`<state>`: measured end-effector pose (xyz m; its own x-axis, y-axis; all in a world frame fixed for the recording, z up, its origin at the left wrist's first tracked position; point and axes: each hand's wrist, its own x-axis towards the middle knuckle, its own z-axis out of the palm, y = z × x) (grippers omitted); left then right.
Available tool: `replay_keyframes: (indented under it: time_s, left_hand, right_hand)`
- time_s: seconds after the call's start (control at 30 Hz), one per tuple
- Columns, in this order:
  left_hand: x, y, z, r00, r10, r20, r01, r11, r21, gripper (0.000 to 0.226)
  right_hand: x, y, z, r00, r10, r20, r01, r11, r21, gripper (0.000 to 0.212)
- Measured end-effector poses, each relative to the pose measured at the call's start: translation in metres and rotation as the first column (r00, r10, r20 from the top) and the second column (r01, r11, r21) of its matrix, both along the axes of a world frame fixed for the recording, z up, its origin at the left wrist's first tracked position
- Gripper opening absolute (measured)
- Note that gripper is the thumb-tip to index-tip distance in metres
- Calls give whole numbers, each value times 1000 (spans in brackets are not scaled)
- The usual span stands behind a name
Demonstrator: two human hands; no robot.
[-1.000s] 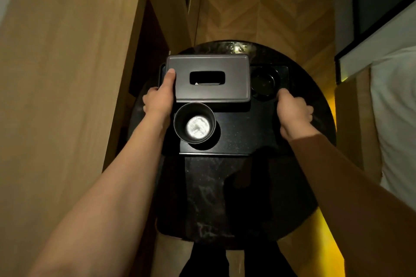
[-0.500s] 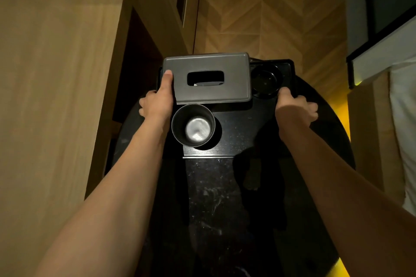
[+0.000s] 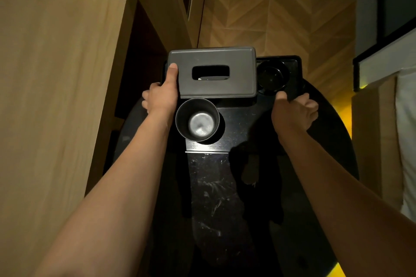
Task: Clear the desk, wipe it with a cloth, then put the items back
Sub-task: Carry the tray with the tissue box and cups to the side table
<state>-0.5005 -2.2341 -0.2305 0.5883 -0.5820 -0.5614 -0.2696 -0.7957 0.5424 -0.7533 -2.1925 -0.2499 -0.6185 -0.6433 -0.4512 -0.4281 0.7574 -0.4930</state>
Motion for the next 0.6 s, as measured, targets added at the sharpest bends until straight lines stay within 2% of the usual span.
replay_keyframes:
  time_s: [0.07,0.13,0.27,0.37,0.47,0.6]
  left_hand:
    - [1,7,7,999,-8,-39,7,1000,-20,93]
    - [3,20,14,999,-7,-52,2,996,-93,86]
    - [6,69,26,990,-76,117,106,956,-275,69]
    - [13,114,36,956,-108,274,203,916,-347,61]
    - [20,161,50,889,-85,450,267,894,-360,55]
    - [35,219,67,810,-1,586,232,919,-319,52]
  right_hand:
    - [7,7,12,997,65,-37,-67,996,-52,84]
    - [17,16,29,976,168,-138,-193,961,-196,81]
    - [39,37,63,876,414,-245,-481,774,-411,74]
    - [57,52,83,757,584,-294,-647,602,-468,70]
    - [74,69,98,579,734,-354,-791,402,-460,67]
    - [101,97,113,382,842,-381,-868,186,-459,65]
